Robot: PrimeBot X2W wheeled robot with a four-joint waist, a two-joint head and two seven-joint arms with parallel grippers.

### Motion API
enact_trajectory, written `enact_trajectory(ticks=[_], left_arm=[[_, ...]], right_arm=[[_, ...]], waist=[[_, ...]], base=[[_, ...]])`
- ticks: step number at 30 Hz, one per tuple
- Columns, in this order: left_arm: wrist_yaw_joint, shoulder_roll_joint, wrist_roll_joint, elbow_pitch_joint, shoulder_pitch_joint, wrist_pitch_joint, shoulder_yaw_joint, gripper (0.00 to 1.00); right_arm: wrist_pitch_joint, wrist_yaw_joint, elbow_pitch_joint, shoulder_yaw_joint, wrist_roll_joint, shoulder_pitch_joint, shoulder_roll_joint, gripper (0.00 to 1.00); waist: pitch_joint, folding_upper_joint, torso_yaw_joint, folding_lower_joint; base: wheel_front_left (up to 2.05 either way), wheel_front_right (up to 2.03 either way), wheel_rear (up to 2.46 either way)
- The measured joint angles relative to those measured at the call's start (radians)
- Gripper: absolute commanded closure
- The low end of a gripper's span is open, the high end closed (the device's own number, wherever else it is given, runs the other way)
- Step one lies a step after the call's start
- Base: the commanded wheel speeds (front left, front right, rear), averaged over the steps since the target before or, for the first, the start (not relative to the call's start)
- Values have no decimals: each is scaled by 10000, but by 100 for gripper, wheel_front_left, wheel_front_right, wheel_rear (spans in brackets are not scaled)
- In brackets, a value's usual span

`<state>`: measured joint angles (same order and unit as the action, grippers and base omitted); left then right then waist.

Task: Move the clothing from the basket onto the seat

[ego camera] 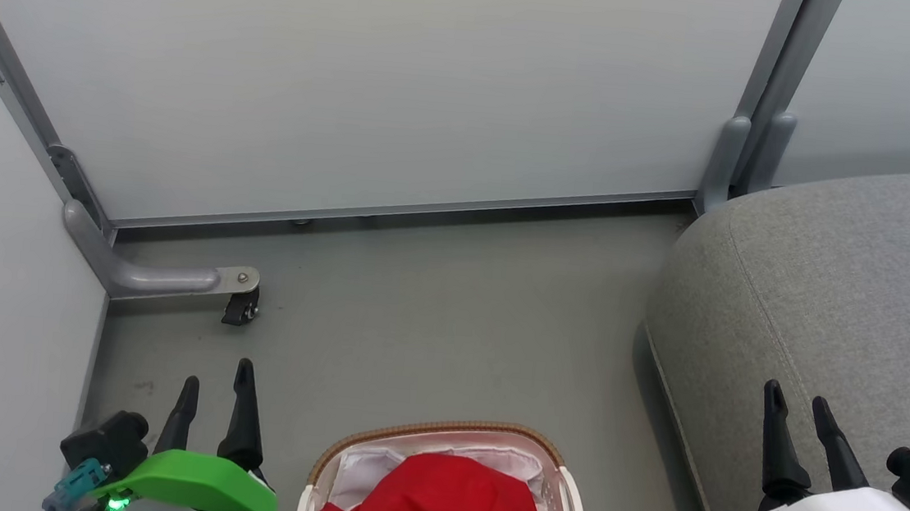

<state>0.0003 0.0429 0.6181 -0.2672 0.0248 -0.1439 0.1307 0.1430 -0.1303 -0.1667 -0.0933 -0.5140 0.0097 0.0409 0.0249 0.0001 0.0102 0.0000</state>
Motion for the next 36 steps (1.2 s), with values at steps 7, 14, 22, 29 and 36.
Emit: enact_trajectory(ticks=[7, 14, 22, 29, 36], left_arm=[[84, 4, -704, -199, 67, -192, 134, 0], [190, 8, -1281, -313, 71, -347, 174, 0], [276, 15, -1854, -462, 64, -525, 251, 0], [353, 23, -2301, -629, 61, -692, 334, 0], [366, 27, -2675, -815, 60, -825, 428, 0]], right_arm=[[180, -2, 0, -35, 717, 17, 10, 0], [353, -2, -4, 19, 1475, 70, 17, 0], [529, -2, 15, 19, 2309, 108, 31, 0], [690, -2, 13, 42, 2982, 108, 38, 0], [819, -2, 13, 23, 3611, 103, 44, 0]], waist=[[13, 0, 8, 0], [28, 0, 1, 0], [26, 0, 26, 0], [31, 0, 49, 0], [42, 0, 59, 0]], base=[[0, 0, 0], [0, 0, 0], [0, 0, 0], [0, 0, 0], [0, 0, 0]])
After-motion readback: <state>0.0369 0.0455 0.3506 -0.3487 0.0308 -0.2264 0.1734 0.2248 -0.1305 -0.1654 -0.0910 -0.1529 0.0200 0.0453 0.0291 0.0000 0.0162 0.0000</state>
